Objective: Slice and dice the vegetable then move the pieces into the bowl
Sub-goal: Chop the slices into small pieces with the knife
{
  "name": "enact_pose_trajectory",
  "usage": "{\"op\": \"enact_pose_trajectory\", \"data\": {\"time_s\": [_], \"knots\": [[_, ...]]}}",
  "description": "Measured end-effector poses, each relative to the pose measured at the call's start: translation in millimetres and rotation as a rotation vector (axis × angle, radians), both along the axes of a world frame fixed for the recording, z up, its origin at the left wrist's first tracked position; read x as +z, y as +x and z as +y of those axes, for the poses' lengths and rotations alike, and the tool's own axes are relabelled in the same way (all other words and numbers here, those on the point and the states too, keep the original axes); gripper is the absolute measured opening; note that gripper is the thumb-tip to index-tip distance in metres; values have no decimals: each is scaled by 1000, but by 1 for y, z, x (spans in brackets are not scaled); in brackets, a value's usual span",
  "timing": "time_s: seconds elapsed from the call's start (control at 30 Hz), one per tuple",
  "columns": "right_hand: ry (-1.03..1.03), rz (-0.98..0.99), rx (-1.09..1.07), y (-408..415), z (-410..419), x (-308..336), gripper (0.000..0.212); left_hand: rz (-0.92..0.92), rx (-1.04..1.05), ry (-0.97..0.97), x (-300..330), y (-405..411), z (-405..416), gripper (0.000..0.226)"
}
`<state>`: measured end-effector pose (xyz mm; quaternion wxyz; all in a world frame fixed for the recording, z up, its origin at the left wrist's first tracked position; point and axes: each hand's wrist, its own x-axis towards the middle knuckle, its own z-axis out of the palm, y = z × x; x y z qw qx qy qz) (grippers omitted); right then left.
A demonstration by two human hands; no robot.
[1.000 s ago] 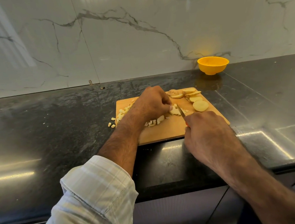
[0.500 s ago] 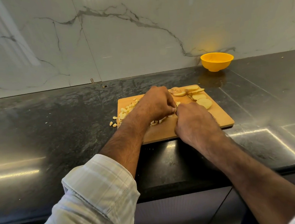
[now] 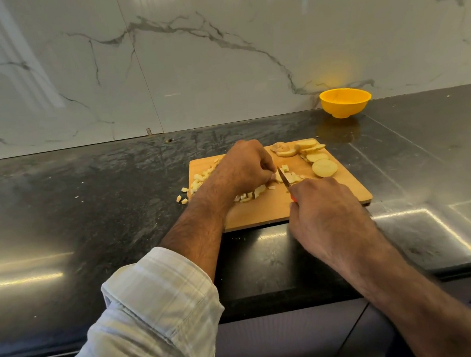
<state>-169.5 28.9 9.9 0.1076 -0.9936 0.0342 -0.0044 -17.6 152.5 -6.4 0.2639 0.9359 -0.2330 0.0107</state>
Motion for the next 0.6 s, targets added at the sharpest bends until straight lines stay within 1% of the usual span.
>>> {"op": "enact_pose_trajectory", "data": {"time_s": [0.13,0.27,0.37,0.47,0.53,0.6], "knots": [[15,23,-2,11,3,-9,30,35,-10,12,-3,2,-3,8],[9,19,1,27,5,-4,27,25,-16,5,-3,4,-2,7],[1,30,2,39,9,3,31,5,-16,18,-3,4,-3,7],[-21,53,12,35,8,2,33,-20,-10,53,-6,7,-3,6],[-30,55,26,21,2,-4,29,-19,-4,53,-7,9,-2,5],[-9,9,25,7,-8,-10,22,-22,-6,55,-8,11,0,3]]}}
